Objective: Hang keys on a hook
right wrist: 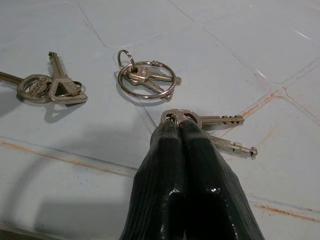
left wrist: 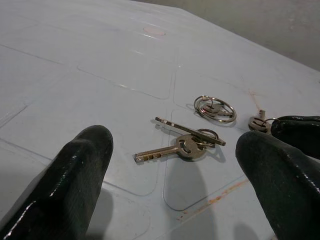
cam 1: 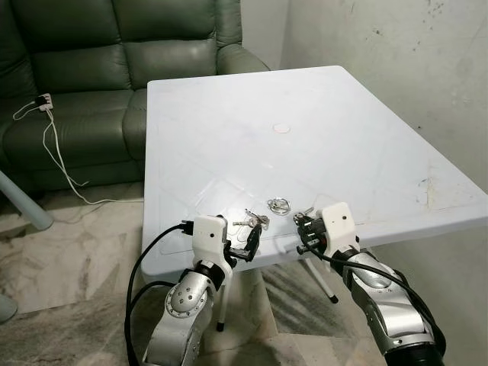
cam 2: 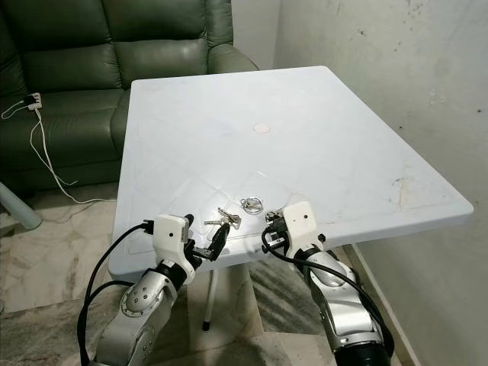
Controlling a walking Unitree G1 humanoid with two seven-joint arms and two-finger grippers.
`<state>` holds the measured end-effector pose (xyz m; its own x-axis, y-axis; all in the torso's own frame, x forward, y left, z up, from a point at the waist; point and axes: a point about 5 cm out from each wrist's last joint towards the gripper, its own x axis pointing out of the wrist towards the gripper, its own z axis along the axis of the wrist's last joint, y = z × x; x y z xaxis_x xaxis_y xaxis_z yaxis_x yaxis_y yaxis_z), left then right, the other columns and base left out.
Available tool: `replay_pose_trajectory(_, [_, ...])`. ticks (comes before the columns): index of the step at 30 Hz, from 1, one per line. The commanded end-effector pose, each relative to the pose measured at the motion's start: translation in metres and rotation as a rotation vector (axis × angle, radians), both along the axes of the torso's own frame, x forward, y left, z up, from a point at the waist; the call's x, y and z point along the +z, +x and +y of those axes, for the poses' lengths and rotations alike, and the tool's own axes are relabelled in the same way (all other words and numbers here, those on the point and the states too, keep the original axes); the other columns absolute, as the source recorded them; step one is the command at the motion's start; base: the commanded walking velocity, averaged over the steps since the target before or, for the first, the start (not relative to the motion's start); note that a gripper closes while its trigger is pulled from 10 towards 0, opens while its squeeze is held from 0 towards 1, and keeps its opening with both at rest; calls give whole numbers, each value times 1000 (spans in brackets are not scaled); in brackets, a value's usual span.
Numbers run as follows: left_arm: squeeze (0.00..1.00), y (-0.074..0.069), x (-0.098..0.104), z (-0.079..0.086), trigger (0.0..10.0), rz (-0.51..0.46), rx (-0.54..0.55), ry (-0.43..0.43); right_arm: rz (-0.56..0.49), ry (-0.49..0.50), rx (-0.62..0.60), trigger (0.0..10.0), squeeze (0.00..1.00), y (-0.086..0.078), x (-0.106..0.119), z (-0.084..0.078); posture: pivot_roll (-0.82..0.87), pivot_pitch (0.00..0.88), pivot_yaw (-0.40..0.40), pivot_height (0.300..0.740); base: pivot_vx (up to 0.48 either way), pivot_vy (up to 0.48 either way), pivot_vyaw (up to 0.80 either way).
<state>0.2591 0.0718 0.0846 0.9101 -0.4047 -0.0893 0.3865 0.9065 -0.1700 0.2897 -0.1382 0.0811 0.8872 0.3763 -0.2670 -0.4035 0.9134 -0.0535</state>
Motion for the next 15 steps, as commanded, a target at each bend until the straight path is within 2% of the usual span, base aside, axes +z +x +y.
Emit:
replay_pose_trajectory(1, [0,4,10,-8,10000,-25,2,-34,-18,-2,27,10000,0,0,2,1,-64,32,-46,740,0,0,0])
replay_pose_trajectory(6, [0,5,10,-8,10000,-26,2,-36,-76,57,58,10000,0,-1,10,2,-63,30,-46,740,0,0,0])
replay_pose_trajectory(8, [0,5,11,-8,10000,-28,6,-40,-99,184,60,10000,0,0,20,2,-61,26,-47,740,0,0,0])
replay_pose_trajectory(11, [0,7,12,-7,10000,-31,9,-44,-134,243,54,10000,0,4,27,1,-60,23,-48,740,0,0,0])
replay_pose_trajectory(15, [0,12,15,-5,10000,-45,23,-42,-216,413,-14,10000,0,12,46,-1,-56,11,-47,740,0,0,0])
